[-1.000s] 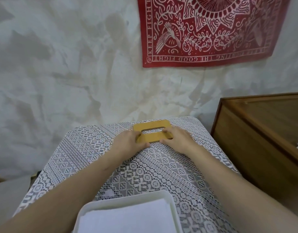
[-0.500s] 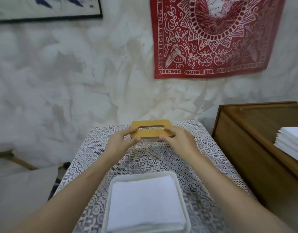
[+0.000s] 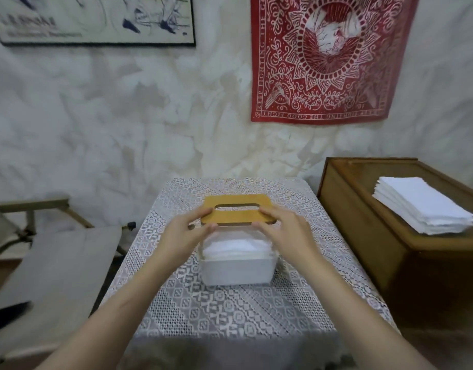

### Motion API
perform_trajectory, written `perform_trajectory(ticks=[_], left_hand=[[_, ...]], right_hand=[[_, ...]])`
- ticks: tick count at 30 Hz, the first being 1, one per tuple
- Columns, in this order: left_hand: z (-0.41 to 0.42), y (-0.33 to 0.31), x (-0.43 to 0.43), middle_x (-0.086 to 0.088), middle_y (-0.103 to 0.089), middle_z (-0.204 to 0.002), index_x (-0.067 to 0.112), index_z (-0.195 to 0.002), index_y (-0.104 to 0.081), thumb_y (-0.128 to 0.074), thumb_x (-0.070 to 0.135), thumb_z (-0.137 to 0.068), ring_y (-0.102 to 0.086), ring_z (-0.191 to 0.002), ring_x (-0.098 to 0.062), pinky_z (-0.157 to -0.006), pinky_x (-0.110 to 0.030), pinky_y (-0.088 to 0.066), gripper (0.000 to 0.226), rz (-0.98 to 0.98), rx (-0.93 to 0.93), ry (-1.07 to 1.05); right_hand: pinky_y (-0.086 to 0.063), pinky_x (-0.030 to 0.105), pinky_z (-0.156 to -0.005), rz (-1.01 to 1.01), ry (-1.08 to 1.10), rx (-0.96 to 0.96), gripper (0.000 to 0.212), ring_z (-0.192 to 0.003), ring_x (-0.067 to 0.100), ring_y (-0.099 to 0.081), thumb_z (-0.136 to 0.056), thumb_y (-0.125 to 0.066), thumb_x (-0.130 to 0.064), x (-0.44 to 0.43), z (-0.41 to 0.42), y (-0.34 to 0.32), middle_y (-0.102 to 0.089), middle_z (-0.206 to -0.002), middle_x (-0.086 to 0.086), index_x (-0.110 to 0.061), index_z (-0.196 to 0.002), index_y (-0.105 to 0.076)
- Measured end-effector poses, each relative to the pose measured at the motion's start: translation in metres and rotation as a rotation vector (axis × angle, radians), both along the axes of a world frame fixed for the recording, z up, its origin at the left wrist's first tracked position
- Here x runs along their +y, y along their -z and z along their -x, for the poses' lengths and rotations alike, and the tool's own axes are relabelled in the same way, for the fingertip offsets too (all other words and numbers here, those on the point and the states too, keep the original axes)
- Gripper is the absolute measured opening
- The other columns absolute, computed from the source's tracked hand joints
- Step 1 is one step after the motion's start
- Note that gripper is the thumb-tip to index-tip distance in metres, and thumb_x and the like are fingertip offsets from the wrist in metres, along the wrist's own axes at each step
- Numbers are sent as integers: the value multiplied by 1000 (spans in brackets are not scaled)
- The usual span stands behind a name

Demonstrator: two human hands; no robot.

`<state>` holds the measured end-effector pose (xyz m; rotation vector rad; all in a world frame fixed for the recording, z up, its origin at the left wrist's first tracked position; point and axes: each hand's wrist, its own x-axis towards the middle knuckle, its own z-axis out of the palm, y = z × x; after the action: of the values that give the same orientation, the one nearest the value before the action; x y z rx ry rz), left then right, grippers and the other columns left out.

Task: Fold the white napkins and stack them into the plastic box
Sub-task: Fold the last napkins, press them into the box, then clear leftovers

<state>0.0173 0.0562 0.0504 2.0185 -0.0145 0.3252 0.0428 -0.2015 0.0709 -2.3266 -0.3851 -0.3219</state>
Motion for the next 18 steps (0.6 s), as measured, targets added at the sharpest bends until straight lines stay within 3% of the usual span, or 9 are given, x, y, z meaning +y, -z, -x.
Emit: perform_trajectory(ticks=[4, 9, 12, 16, 18], left_hand=[[28, 5, -6, 8, -55, -151, 27, -136, -66, -82, 28, -87, -52, -138, -13, -114, -39, -43, 52, 3, 5, 5], [45, 9, -10, 6, -52, -154, 23, -140, -63, -80, 27, -89, -49, -140, -13, -112, -32, -40, 54, 19, 32, 17], [48, 14, -9, 9, -53, -152, 26, -141, -62, -79, 31, -89, -47, -139, -9, -107, -28, -39, 55, -23, 38, 18], [49, 23, -8, 9, -50, -156, 30, -139, -64, -81, 36, -87, -47, -140, -12, -115, -39, -41, 56, -6, 59, 14], [49, 26, -8, 10, -49, -157, 32, -139, -64, -81, 37, -87, -47, -141, -14, -115, -43, -42, 55, -7, 61, 11]], right_hand=[[-36, 35, -111, 54, 7, 4, 53, -139, 19, -49, -91, -68, -54, -2, 28, 6, -53, -152, -2, -30, -138, -64], [-37, 26, -94, 93, -4, -3, 52, -131, 16, -54, -91, -68, -54, -5, 45, 7, -59, -146, -3, -30, -137, -64], [-38, 28, -94, 107, -12, 12, 52, -128, 16, -56, -91, -67, -55, -5, 49, 11, -61, -143, -3, -30, -137, -64], [-36, 26, -82, 146, -8, 23, 52, -117, 13, -60, -93, -64, -57, -7, 52, 16, -65, -136, -7, -30, -137, -64], [-37, 27, -86, 164, -11, 28, 53, -122, 15, -58, -93, -63, -57, -8, 53, 19, -62, -140, -6, -30, -138, -64]])
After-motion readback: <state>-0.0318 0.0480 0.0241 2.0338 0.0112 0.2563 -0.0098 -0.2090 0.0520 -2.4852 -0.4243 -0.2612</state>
